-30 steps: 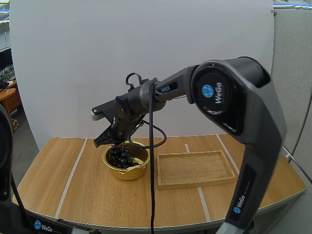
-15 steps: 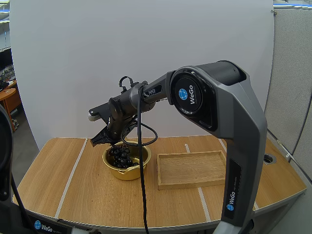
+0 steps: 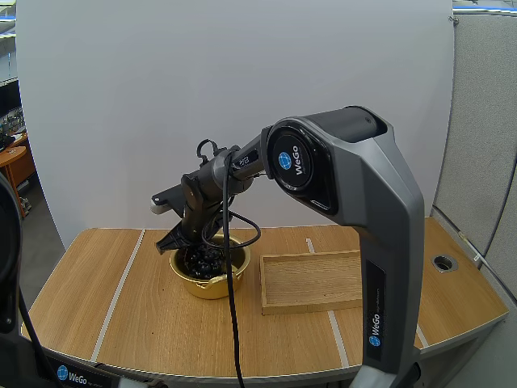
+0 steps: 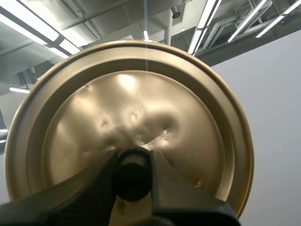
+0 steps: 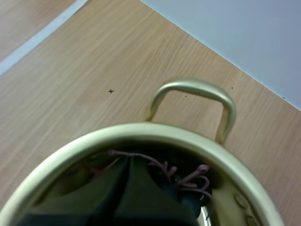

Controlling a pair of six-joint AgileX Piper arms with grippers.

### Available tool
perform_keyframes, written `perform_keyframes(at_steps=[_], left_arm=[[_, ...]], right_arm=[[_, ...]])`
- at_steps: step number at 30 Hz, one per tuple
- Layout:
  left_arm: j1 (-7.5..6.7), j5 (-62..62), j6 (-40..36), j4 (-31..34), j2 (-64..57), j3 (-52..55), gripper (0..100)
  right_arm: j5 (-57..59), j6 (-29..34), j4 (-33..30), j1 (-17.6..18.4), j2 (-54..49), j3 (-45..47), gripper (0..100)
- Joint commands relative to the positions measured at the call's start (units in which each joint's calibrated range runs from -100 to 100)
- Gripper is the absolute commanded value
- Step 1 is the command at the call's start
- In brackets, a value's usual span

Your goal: Open the pot, put the grape inside, and close it

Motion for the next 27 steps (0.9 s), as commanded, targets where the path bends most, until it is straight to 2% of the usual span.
perform_keyframes(at_steps=[1,10,15,27], left_arm=[[-0.08,-2.0,-0.6,0.7,0.0,-0.3,0],[-0.08,-2.0,-0.6,0.7,0.0,-0.3,0],[-0.08,-2.0,-0.6,0.7,0.0,-0.3,0],[-0.08,-2.0,-0.6,0.7,0.0,-0.3,0]], right_arm=[[5.1,-0.3,-0.4,-1.2,1.3,0.1,0],[8.2,0.0,-0.4,-1.4,-4.5,0.1,0],[12.2,0.1,0.5,-1.4,-14.7,0.1,0],[30.3,1.0,0.5,-1.4,-40.9,0.1,0]])
